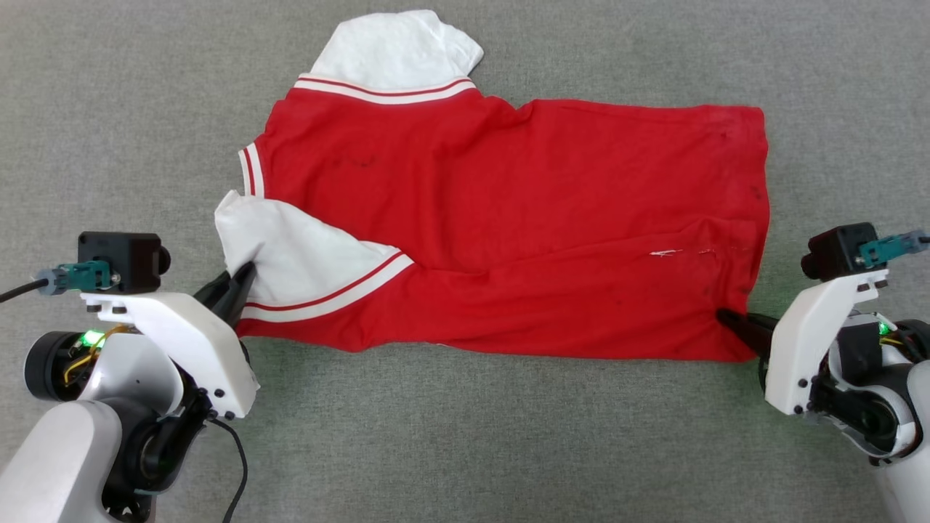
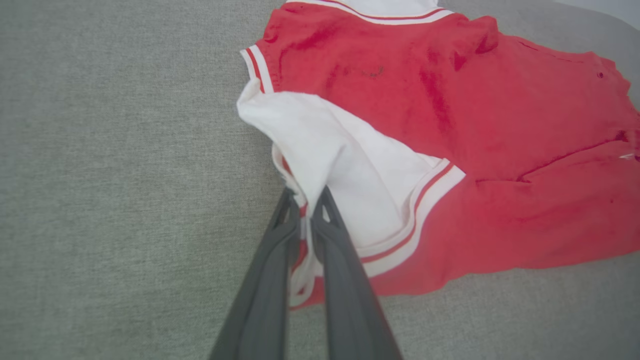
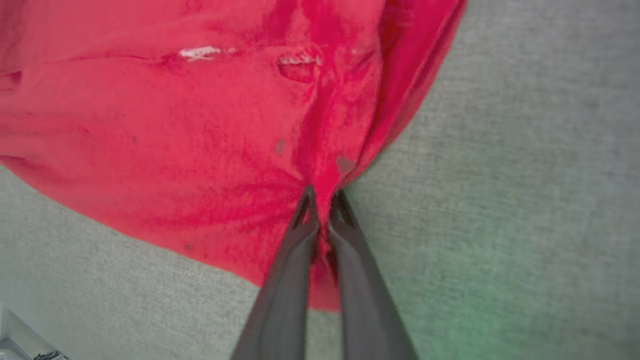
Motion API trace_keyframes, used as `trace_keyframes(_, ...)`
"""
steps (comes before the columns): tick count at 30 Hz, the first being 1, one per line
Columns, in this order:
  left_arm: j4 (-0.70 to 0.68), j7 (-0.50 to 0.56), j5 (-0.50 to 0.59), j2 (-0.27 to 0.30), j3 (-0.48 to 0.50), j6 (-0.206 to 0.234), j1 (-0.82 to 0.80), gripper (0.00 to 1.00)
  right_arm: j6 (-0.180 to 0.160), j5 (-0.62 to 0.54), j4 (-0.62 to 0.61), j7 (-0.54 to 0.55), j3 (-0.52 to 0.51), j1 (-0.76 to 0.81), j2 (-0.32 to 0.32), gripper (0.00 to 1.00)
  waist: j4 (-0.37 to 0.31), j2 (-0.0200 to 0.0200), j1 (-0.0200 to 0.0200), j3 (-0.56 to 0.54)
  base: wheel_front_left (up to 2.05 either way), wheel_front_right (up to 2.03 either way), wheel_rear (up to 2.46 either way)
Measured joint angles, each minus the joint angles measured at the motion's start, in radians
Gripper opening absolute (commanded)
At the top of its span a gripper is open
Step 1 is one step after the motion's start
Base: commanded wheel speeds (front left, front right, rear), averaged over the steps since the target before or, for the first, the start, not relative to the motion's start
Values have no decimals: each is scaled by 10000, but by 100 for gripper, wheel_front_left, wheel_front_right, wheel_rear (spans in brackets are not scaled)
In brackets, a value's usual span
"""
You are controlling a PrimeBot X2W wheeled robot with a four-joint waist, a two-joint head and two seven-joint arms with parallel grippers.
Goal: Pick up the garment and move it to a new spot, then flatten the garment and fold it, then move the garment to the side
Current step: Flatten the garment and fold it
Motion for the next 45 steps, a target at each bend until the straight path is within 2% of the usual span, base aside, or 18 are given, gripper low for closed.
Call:
trace_keyframes(8, 215, -405, -100, -121, 157, 50, 295, 0, 12, -138, -337, -629, 422, -66, -268, 0, -108, 0, 0, -632, 0, 0, 0)
trace_keyframes(12, 205, -725, -127, -263, 297, 286, 659, 0, 12, -171, -780, -755, 527, 94, -439, 0, -108, 0, 1, -1107, 0, 0, 0)
trace_keyframes(24, -276, -1009, -485, -341, 754, 1039, 3060, 0, 12, -226, -1990, -307, 13, 1924, -566, 0, 148, 0, 0, -2308, 0, 0, 0)
trace_keyframes(30, 199, -995, -878, -650, 616, 1018, 3815, 0, 13, -357, -1616, -115, -324, 2889, -303, 0, 180, 0, 0, -2444, 0, 0, 0)
trace_keyframes(31, 328, -1085, -947, -792, 589, 951, 3806, 27, 13, -416, -1444, -140, -322, 2986, -288, 0, 166, 0, 0, -2429, 0, 0, 0)
trace_keyframes(32, 508, -1083, -1020, -878, 497, 853, 3787, 49, 13, -439, -1296, -293, -314, 3032, -255, 18, 155, 0, 0, -2411, 0, 0, 0)
trace_keyframes(33, 1055, -1197, -1047, -1064, 328, 602, 3491, 100, 13, -454, -857, -895, -192, 3042, -153, 100, 114, 0, 0, -2387, 0, 0, 0)
trace_keyframes(38, 1427, -1810, -709, -1041, 437, 449, 2923, 100, 12, -502, -794, -2328, -25, 2999, -58, 100, -36, 0, 0, -2484, 0, 0, 0)
trace_keyframes(43, 1310, -2694, -90, -941, 723, 700, 2408, 100, 12, -1252, -1287, -4318, -410, 2877, 205, 100, -267, 0, 0, -2629, 0, 0, 0)
trace_keyframes(45, 1220, -3035, 123, -961, 786, 744, 2142, 100, 12, -1538, -1538, -4991, -690, 2824, 495, 100, -379, 0, 0, -2650, 0, 0, 0)
